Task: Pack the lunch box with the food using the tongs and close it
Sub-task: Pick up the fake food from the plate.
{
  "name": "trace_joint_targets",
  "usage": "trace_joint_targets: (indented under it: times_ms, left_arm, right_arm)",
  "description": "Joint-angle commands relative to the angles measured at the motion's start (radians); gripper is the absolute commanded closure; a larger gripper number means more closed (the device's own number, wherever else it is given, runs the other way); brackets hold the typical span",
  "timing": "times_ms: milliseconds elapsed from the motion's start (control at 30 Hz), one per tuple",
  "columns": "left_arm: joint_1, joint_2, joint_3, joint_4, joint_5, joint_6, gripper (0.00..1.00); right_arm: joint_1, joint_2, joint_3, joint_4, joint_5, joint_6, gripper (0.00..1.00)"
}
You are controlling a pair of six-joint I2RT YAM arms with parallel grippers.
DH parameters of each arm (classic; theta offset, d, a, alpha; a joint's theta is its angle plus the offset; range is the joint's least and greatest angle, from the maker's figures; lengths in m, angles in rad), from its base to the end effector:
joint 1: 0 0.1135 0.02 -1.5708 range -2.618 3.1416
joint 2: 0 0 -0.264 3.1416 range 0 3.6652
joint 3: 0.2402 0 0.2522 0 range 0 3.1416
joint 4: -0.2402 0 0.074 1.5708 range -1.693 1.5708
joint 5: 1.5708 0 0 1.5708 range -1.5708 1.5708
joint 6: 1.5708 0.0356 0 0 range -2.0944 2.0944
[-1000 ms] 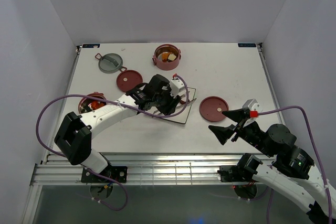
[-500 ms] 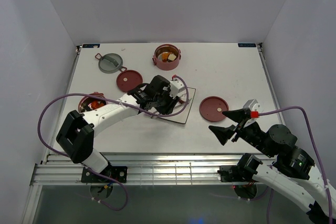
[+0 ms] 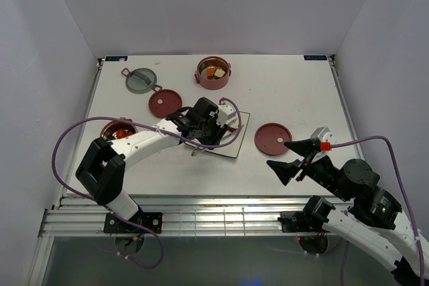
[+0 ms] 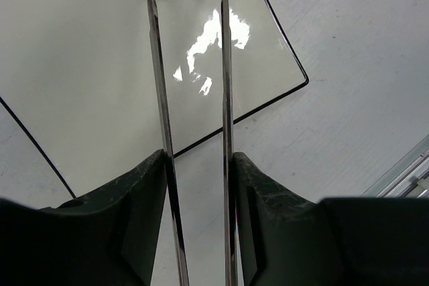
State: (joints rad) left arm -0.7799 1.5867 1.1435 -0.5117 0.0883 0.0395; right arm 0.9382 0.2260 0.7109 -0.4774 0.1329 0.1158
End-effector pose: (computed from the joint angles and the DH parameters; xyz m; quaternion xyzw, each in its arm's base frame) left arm 0.2356 -0.2374 0.2373 0.3915 0.8679 -0.1488 0.2671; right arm 0.0397 0.0462 0.3407 -0.2377 0.6631 0.3157 0.6356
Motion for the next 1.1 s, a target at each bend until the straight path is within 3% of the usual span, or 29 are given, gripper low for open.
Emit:
trace_joint_targets:
  times_ms: [0,467,1067]
  left_arm:
    - [0.008,0.004,0.033,0.001,-0.022,-0.012,0.47]
    - [0.008,0.013,0.085,-0.083,0.034,-0.009,0.48]
    - [0.007,0.028,0.127,-0.145,0.002,-0.016,0.48]
  right_arm:
    - [0.010,-0.011,0.035,0.005,0.022,-0.008,0.11]
    - [0.013,-0.011,0.033,0.005,0.028,-0.008,0.11]
    - [0.014,-0.010,0.033,0.003,0.031,-0.007,0.12]
